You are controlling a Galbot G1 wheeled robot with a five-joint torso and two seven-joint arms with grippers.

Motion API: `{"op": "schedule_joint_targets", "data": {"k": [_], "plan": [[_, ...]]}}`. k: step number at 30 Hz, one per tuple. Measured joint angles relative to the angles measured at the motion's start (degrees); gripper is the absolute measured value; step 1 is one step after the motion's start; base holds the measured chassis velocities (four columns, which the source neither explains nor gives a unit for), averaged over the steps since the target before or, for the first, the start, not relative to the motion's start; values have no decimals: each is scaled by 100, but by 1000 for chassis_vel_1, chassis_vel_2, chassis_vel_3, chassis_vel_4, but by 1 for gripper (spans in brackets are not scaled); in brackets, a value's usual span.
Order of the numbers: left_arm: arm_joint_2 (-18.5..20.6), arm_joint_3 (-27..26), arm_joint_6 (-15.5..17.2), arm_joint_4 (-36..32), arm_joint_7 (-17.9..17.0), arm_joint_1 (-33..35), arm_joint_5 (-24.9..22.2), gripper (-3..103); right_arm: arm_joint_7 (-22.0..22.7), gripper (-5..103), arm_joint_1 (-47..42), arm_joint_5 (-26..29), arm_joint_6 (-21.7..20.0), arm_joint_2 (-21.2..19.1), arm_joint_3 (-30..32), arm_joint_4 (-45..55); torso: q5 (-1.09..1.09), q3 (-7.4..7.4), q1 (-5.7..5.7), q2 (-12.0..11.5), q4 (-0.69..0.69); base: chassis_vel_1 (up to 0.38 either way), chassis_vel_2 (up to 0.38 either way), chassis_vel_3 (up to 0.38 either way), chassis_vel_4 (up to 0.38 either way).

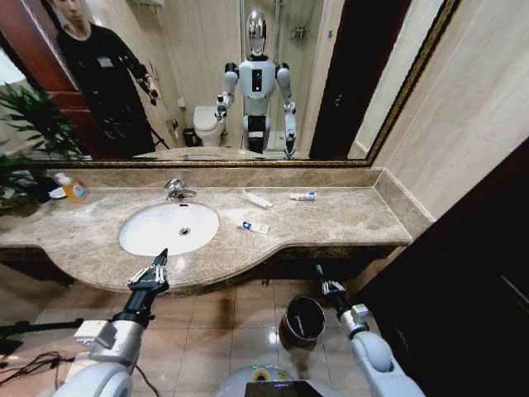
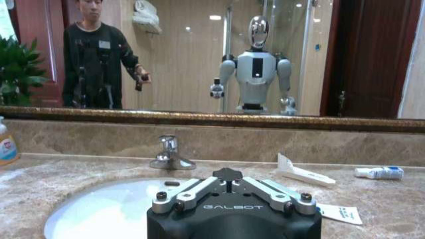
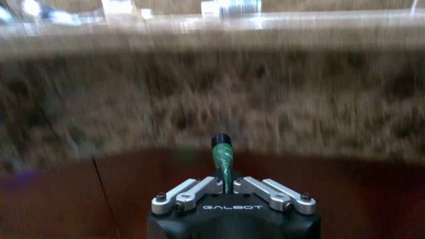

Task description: Pick up the trash from the sink and place it in the trash bin.

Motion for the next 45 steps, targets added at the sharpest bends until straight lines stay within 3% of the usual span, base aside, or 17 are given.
{"op": "schedule_joint_targets", "data": {"k": [3,17,23,32,44,45], "plan": [[0,0,0,0,0,0,0,0,200,3,206,-151,620,55,-129,-867,1,0,0,0,0,0,0,0,0],[0,0,0,0,0,0,0,0,60,3,454,-277,1533,282,-272,-2563,1,0,0,0,0,0,0,0,0],[0,0,0,0,0,0,0,0,72,3,681,-346,1674,322,-310,-3127,1,0,0,0,0,0,0,0,0],[0,0,0,0,0,0,0,0,160,3,868,-379,1675,564,-320,-3246,1,0,0,0,0,0,0,0,0],[0,0,0,0,0,0,0,0,268,1,1016,-408,1737,604,-327,-3393,1,0,0,0,0,0,0,0,0],[0,0,0,0,0,0,0,0,272,4,1023,-408,1747,604,-330,-3402,1,0,0,0,0,0,0,0,0]]}}
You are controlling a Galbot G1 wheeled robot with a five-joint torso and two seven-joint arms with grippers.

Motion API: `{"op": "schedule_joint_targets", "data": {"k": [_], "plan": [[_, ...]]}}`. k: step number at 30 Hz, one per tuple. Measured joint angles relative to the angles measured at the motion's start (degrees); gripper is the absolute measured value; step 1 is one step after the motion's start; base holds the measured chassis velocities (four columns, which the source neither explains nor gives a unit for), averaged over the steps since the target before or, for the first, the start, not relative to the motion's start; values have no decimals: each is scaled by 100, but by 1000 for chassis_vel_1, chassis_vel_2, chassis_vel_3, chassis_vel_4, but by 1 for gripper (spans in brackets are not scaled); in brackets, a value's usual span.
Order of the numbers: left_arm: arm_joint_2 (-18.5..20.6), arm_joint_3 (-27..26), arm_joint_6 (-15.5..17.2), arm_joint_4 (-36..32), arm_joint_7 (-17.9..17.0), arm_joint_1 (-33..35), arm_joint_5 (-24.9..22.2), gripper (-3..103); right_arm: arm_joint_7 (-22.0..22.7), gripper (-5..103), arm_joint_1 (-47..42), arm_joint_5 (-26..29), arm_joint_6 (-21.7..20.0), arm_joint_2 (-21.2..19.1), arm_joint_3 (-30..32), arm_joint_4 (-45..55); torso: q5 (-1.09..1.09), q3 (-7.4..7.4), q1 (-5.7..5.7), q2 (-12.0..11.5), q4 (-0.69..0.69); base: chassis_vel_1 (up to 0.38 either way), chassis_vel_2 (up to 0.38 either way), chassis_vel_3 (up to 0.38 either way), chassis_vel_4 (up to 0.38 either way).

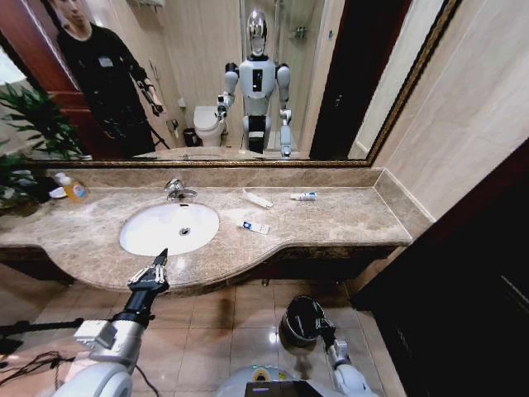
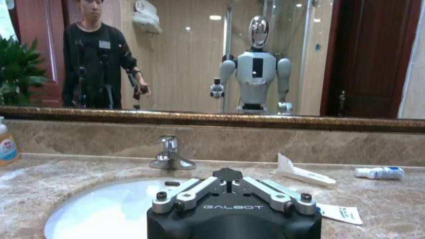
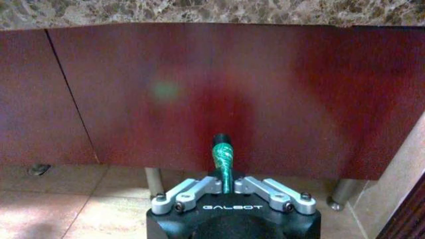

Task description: Pick up the trash from the sink and place it in the trash bin.

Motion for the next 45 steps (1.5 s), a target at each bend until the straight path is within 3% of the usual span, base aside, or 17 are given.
{"op": "schedule_joint_targets", "data": {"k": [2,5,8,12,14,16,17,20,21,24,25,28,38,45], "plan": [[0,0,0,0,0,0,0,0,46,15,25,0,34,13,-6,-29,0,0,0,0,0,0,0,0,0],[0,0,0,0,0,0,0,0,115,20,47,0,59,36,-7,-37,0,0,0,0,0,0,0,0,0],[0,0,0,0,0,0,0,0,160,36,51,1,69,42,-5,-16,0,0,0,0,0,0,0,0,0],[0,0,0,0,0,0,0,0,170,46,43,3,83,36,-5,7,0,0,0,0,0,0,0,0,0],[0,0,0,0,0,0,0,0,171,58,15,3,100,33,-5,12,0,0,0,0,0,0,0,0,0],[0,0,0,0,0,0,0,0,171,58,4,3,105,33,-6,12,0,0,0,0,0,0,0,0,0],[0,0,0,0,0,0,0,0,171,68,-12,2,124,41,-7,10,0,0,0,0,0,0,0,0,0],[0,0,0,0,0,0,0,0,172,74,-34,1,134,50,-12,11,0,0,0,0,0,0,0,0,0],[0,0,0,0,0,0,0,0,171,84,-59,-8,134,60,-16,28,0,0,0,0,0,0,0,0,0],[0,0,0,0,0,0,0,0,171,84,-76,-20,134,72,-18,66,0,0,0,0,0,0,0,0,0],[0,0,0,0,0,0,0,0,171,95,-77,-27,134,74,-19,75,0,0,0,0,0,0,0,0,0],[0,0,0,0,0,0,0,0,171,100,-78,-37,131,76,-20,101,0,0,0,0,0,0,0,0,0],[0,0,0,0,0,0,0,0,178,100,-122,-42,70,68,-20,245,1,0,0,0,0,0,0,0,0],[0,0,0,0,0,0,0,0,167,100,-532,243,12,-216,87,1060,0,0,0,0,0,0,0,0,0]]}}
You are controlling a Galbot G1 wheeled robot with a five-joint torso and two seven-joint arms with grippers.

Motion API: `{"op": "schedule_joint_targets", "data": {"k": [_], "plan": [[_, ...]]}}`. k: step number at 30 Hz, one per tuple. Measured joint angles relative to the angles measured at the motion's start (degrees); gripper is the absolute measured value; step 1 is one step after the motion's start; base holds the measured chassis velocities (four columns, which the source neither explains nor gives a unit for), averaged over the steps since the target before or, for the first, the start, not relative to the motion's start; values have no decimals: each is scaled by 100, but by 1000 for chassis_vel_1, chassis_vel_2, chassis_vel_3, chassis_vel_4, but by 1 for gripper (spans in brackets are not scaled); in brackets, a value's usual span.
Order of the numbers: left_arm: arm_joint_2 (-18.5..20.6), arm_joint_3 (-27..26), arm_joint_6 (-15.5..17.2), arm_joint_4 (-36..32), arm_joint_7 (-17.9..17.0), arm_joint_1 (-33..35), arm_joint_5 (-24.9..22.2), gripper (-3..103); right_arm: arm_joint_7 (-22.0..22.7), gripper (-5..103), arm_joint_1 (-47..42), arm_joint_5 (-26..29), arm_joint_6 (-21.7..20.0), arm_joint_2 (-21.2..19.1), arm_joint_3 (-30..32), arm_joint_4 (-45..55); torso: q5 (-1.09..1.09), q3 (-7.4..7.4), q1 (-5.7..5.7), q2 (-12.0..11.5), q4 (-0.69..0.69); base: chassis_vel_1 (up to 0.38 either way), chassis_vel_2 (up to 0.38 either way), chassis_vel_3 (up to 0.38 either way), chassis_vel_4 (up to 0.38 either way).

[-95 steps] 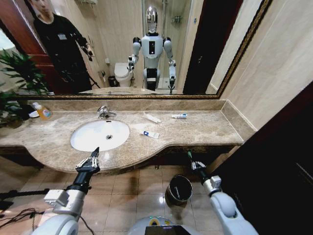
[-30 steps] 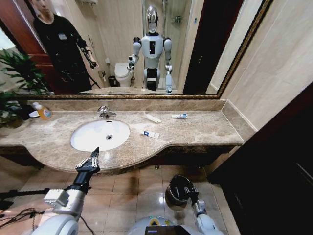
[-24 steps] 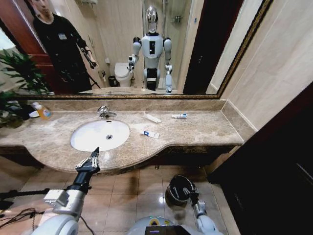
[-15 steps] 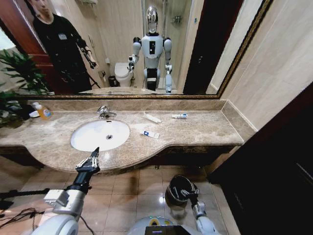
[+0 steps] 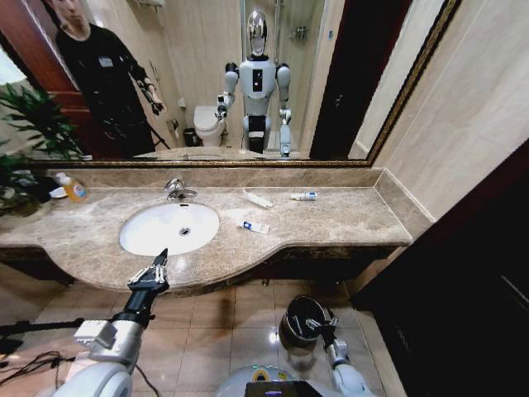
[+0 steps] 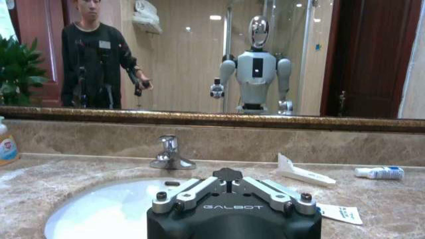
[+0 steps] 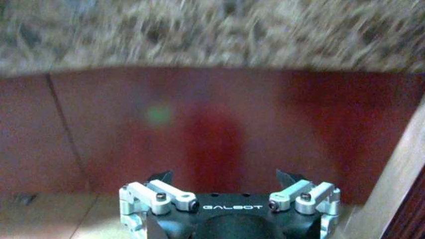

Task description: Pick up the trash from the sink and place it in the trash bin.

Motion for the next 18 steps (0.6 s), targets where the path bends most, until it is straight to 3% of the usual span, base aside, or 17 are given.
{"op": "schedule_joint_targets", "data": {"k": [5,11,18], "plan": [[0,0,0,0,0,0,0,0,-20,100,-317,325,-122,-147,156,780,1,0,0,0,0,0,0,0,0],[0,0,0,1,-1,0,0,0,-203,100,-1000,712,-658,-66,759,2662,0,0,0,0,0,0,0,0,0],[0,0,0,0,0,0,0,0,-202,100,-1355,804,-954,-90,964,3994,1,0,0,0,-1,0,0,0,0]]}}
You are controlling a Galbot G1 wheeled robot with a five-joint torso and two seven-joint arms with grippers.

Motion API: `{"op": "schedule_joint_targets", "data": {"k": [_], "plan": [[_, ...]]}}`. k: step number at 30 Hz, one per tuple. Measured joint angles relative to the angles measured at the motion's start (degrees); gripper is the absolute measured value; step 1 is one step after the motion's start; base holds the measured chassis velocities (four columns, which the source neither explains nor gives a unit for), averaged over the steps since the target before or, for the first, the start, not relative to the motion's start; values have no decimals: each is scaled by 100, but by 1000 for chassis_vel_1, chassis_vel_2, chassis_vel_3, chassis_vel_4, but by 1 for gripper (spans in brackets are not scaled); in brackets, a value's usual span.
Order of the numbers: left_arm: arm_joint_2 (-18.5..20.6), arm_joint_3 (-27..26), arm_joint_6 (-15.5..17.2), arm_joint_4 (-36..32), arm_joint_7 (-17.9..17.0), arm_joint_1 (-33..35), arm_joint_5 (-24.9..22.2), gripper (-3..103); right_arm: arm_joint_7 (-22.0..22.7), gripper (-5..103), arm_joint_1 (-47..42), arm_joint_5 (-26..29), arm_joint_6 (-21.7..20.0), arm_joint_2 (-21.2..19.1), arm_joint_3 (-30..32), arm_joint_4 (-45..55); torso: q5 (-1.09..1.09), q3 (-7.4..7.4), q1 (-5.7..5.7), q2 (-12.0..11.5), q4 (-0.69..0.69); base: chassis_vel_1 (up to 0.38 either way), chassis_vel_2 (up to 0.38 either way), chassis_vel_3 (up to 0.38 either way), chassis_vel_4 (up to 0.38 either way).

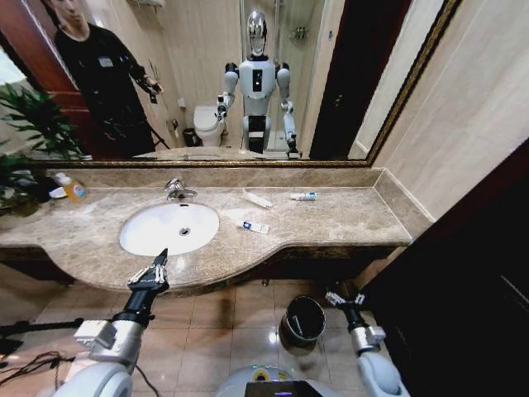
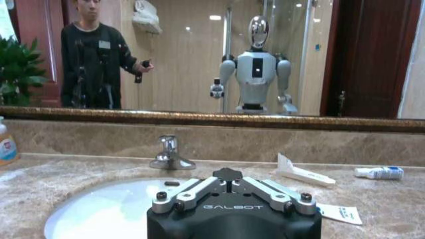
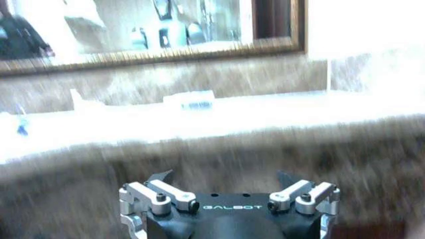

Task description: Pick up the trash from the sink and place it in the trash bin.

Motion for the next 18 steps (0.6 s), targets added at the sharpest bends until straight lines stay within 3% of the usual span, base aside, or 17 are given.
{"op": "schedule_joint_targets", "data": {"k": [7,12,15,18], "plan": [[0,0,0,0,0,0,0,0,14,100,95,-121,-624,-19,-255,1285,-1,0,0,0,0,0,0,0,0],[0,0,0,0,0,0,0,0,-170,100,461,-203,-1129,-143,-507,1522,0,0,0,0,1,0,0,0,0],[0,0,0,0,0,0,0,0,-421,100,894,-209,-1644,-395,-670,1513,0,0,0,0,1,0,0,0,0],[0,0,0,0,-1,0,0,0,-596,100,1239,-207,-1893,-580,-779,1298,0,0,0,0,1,0,0,0,0]]}}
